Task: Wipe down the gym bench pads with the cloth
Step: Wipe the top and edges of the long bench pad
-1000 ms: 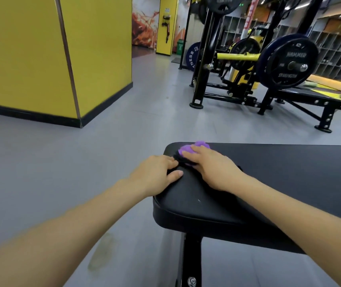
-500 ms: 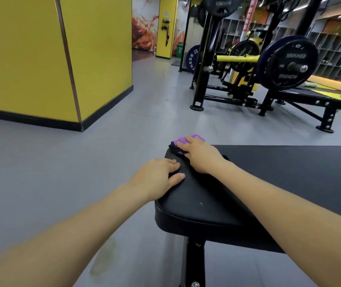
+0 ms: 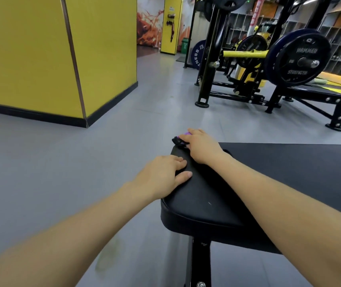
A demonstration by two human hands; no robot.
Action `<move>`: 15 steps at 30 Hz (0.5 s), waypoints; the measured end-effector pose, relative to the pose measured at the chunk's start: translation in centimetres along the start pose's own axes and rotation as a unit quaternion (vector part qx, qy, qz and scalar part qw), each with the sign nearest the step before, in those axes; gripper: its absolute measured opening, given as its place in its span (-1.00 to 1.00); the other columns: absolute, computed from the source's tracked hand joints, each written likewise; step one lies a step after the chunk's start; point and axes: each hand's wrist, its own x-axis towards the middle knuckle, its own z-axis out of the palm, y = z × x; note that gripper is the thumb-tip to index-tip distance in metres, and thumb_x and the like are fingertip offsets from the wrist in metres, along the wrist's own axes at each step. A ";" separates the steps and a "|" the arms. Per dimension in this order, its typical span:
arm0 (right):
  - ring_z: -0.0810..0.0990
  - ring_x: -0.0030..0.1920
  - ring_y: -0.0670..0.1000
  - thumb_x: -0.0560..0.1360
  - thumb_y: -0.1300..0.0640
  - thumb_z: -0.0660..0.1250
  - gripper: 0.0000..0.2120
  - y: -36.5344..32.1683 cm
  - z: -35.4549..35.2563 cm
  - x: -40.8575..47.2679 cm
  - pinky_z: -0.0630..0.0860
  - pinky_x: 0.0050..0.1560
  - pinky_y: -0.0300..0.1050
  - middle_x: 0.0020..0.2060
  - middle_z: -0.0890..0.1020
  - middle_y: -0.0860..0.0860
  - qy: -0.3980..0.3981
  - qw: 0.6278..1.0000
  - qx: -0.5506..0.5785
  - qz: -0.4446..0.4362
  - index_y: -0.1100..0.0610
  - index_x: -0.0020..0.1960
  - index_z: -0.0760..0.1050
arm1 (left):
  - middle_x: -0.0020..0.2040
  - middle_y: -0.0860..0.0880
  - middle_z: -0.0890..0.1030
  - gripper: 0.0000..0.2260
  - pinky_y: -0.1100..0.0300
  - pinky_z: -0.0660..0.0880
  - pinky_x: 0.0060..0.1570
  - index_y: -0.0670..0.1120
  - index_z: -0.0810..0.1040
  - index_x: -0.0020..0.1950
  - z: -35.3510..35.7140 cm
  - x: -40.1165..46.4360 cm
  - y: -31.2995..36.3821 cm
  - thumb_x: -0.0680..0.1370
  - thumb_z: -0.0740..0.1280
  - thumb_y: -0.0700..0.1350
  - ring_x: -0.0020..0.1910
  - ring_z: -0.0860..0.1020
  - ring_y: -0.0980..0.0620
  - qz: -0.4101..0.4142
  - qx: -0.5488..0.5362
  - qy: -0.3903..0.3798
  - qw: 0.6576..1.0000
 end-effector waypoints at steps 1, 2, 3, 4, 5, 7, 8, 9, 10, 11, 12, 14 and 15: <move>0.16 0.44 0.12 0.62 0.19 0.08 -0.55 -0.1 -0.2 -0.6 0.24 0.37 -0.03 0.47 0.21 0.07 0.001 1.000 -0.005 -0.004 -0.03 0.48 0.21 | 0.43 0.03 0.36 -0.59 0.11 0.29 0.34 -0.03 0.38 0.40 0.0 -0.1 0.1 0.61 0.11 0.10 0.40 0.32 0.02 -0.001 0.004 -0.003 1.000; 0.13 0.46 0.10 0.62 0.18 0.08 -0.55 -0.1 -0.6 -1.7 0.23 0.37 -0.04 0.48 0.18 0.05 -0.001 1.000 -0.008 -0.012 -0.04 0.49 0.19 | 0.42 0.02 0.38 -0.59 0.10 0.30 0.33 -0.05 0.39 0.39 0.0 -0.1 0.2 0.61 0.11 0.09 0.39 0.33 0.00 -0.001 0.009 -0.005 1.000; 0.10 0.48 0.07 0.63 0.16 0.07 -0.54 0.0 -0.9 -3.4 0.24 0.35 -0.06 0.50 0.14 0.02 -0.007 1.000 -0.007 -0.018 -0.07 0.50 0.16 | 0.41 0.01 0.39 -0.60 0.09 0.31 0.33 -0.06 0.40 0.39 0.0 -0.1 0.2 0.61 0.11 0.08 0.39 0.34 0.00 0.001 0.014 -0.003 1.000; 0.07 0.50 0.04 0.63 0.15 0.06 -0.54 0.2 -1.1 -5.4 0.27 0.33 -0.06 0.51 0.11 -0.03 -0.010 1.000 -0.002 -0.019 -0.09 0.50 0.13 | 0.41 0.01 0.40 -0.60 0.09 0.31 0.32 -0.06 0.41 0.38 0.1 0.0 0.1 0.61 0.11 0.08 0.38 0.35 0.00 0.004 0.013 0.001 1.000; 0.05 0.51 0.01 0.63 0.15 0.05 -0.53 0.3 -1.3 -7.5 0.29 0.32 -0.08 0.52 0.08 -0.06 -0.010 1.000 0.004 -0.019 -0.11 0.51 0.11 | 0.41 0.01 0.40 -0.60 0.11 0.31 0.33 -0.06 0.42 0.38 0.2 0.0 0.0 0.61 0.11 0.08 0.38 0.35 0.01 0.007 0.007 0.004 1.000; 0.03 0.52 -0.04 0.63 0.15 0.02 -0.52 0.4 -1.7 -10.9 0.29 0.31 -0.13 0.53 0.04 -0.11 -0.006 1.000 0.011 -0.018 -0.15 0.51 0.08 | 0.42 0.02 0.39 -0.61 0.18 0.30 0.32 -0.04 0.42 0.37 0.4 0.1 -0.2 0.61 0.11 0.08 0.38 0.35 0.02 0.015 -0.001 0.009 1.000; 0.02 0.52 -0.04 0.63 0.15 0.01 -0.52 0.5 -1.8 -11.2 0.28 0.32 -0.15 0.53 0.03 -0.12 -0.005 1.000 0.010 -0.018 -0.16 0.51 0.07 | 0.42 0.03 0.39 -0.61 0.19 0.30 0.31 -0.03 0.42 0.37 0.4 0.2 -0.3 0.61 0.11 0.09 0.38 0.35 0.03 0.016 -0.002 0.012 1.000; 0.01 0.52 -0.04 0.63 0.15 0.02 -0.51 0.6 -1.8 -10.6 0.28 0.32 -0.14 0.53 0.03 -0.12 -0.004 1.000 0.012 -0.015 -0.17 0.51 0.07 | 0.41 0.04 0.39 -0.60 0.18 0.31 0.31 -0.02 0.41 0.38 0.5 0.2 -0.5 0.61 0.11 0.10 0.38 0.35 0.04 0.017 -0.006 0.015 1.000; 0.01 0.52 -0.02 0.63 0.15 0.03 -0.51 0.5 -1.6 -9.3 0.29 0.33 -0.12 0.53 0.03 -0.11 -0.004 1.000 0.014 -0.012 -0.17 0.50 0.08 | 0.41 0.05 0.39 -0.60 0.17 0.31 0.31 -0.01 0.40 0.39 0.5 0.2 -0.6 0.60 0.11 0.10 0.38 0.35 0.04 0.015 -0.010 0.017 1.000; 0.01 0.51 0.02 0.63 0.15 0.05 -0.52 0.4 -1.3 -7.6 0.29 0.34 -0.08 0.53 0.05 -0.08 -0.007 1.000 0.009 -0.010 -0.16 0.50 0.10 | 0.42 0.06 0.38 -0.59 0.16 0.30 0.32 -0.01 0.39 0.40 0.5 0.2 -0.6 0.60 0.12 0.11 0.38 0.34 0.05 0.014 -0.013 0.019 1.000; 0.02 0.51 0.05 0.63 0.15 0.06 -0.53 0.4 -0.8 -5.6 0.28 0.34 -0.04 0.52 0.06 -0.05 -0.007 1.000 0.001 -0.008 -0.13 0.50 0.12 | 0.43 0.07 0.37 -0.59 0.17 0.29 0.33 -0.01 0.37 0.41 0.5 0.2 -0.7 0.60 0.12 0.11 0.39 0.33 0.05 0.014 -0.012 0.020 1.000; 0.04 0.49 0.12 0.63 0.15 0.07 -0.56 0.2 -0.1 -2.0 0.26 0.36 0.03 0.51 0.10 0.01 -0.008 1.000 0.002 0.003 -0.07 0.49 0.18 | 0.44 0.07 0.35 -0.58 0.18 0.26 0.35 0.00 0.35 0.42 0.3 0.3 -0.7 0.60 0.11 0.12 0.41 0.31 0.05 0.010 -0.011 0.010 1.000; 0.07 0.48 0.15 0.63 0.16 0.07 -0.57 0.0 0.0 -0.7 0.25 0.36 0.04 0.50 0.14 0.04 -0.009 1.000 0.011 0.011 -0.04 0.48 0.21 | 0.44 0.05 0.35 -0.58 0.16 0.25 0.37 -0.01 0.36 0.42 0.2 0.3 -0.7 0.60 0.12 0.11 0.41 0.31 0.04 0.008 -0.014 0.002 1.000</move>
